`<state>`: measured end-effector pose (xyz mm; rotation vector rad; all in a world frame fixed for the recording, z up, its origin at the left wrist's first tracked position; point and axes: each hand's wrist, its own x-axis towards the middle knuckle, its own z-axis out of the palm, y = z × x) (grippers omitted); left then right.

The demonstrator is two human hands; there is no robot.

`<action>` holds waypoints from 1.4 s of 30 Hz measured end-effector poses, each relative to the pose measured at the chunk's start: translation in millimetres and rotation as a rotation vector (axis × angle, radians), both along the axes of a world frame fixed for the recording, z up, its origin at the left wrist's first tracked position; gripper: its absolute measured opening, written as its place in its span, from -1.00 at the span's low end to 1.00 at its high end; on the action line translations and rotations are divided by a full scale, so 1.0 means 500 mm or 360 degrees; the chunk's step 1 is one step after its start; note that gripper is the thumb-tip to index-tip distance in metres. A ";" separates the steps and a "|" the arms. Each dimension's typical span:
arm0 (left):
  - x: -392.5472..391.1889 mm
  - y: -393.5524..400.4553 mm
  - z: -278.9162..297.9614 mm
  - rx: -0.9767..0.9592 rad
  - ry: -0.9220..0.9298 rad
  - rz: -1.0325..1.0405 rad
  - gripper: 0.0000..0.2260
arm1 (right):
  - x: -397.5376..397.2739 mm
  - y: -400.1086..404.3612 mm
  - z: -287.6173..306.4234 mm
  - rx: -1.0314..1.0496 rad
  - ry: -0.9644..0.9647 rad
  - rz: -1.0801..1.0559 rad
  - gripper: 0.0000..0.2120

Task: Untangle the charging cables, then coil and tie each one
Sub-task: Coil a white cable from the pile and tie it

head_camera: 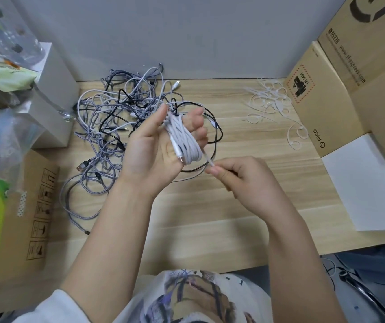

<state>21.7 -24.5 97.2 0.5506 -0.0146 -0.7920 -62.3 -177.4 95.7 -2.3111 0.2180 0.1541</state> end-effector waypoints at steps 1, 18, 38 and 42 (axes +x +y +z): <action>-0.001 -0.004 -0.001 0.0102 -0.0018 0.0028 -0.52 | 0.000 0.008 0.004 -0.0103 0.0025 0.0070 -0.66; -0.070 -0.049 0.009 0.1283 -0.0804 0.0118 -0.56 | -0.003 0.038 0.043 0.0224 -0.0612 -0.0260 -0.86; -0.089 -0.055 0.067 0.0850 -0.0578 -0.0441 -0.52 | -0.008 0.027 0.040 0.1362 -0.0273 0.0213 -0.76; -0.077 -0.071 0.050 0.0939 -0.0428 -0.0255 -0.35 | 0.007 0.049 0.014 0.0779 -0.0542 -0.0157 -0.83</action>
